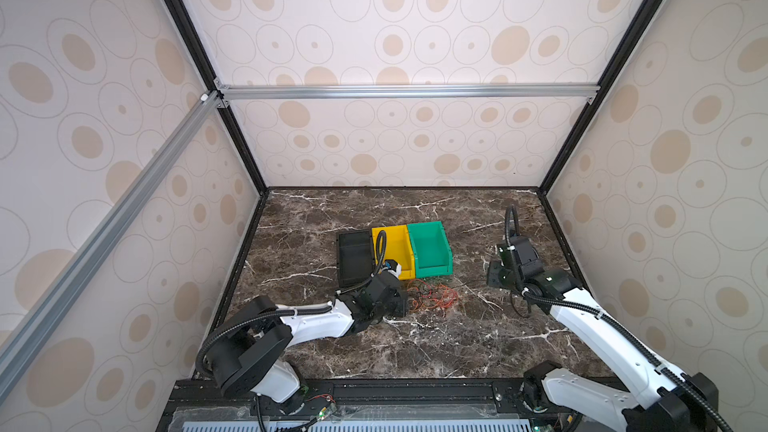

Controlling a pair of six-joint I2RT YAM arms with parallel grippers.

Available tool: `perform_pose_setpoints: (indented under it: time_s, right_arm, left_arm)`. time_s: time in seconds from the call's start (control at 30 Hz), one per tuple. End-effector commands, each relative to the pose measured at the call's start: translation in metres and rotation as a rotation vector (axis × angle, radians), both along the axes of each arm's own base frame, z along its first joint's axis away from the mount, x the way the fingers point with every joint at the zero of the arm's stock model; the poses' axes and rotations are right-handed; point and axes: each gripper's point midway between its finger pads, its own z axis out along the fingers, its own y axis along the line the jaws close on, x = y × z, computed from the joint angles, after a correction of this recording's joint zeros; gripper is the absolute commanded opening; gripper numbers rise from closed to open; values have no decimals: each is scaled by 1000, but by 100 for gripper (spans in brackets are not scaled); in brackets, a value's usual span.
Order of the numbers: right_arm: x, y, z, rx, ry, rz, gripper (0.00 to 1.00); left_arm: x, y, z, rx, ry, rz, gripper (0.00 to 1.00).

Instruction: Untangle the cables

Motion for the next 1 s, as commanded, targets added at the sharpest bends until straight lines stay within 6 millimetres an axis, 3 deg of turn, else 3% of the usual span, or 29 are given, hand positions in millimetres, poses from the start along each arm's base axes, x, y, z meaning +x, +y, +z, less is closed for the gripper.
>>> perform_pose_setpoints:
  time_s: [0.0, 0.27, 0.43, 0.63, 0.8, 0.97]
  right_arm:
    - [0, -36, 0, -80, 3, -127, 0]
    - [-3, -74, -9, -26, 23, -269, 0]
    - [-12, -107, -12, -5, 17, -398, 0]
    - [-19, -133, -7, 151, -48, -530, 0]
    - [-18, -132, -5, 210, -59, -520, 0]
    - [-3, -91, -17, 396, 5, -358, 0]
  left_arm:
    - [-1, 39, -8, 63, 26, 141, 4]
    - [-9, 89, -17, 102, 66, 298, 0]
    - [-11, 107, -20, 138, 86, 360, 0]
    - [-13, 120, -20, 150, 99, 399, 0]
    - [-12, 123, -16, 136, 91, 406, 0]
    - [-7, 99, -2, 79, 78, 306, 14]
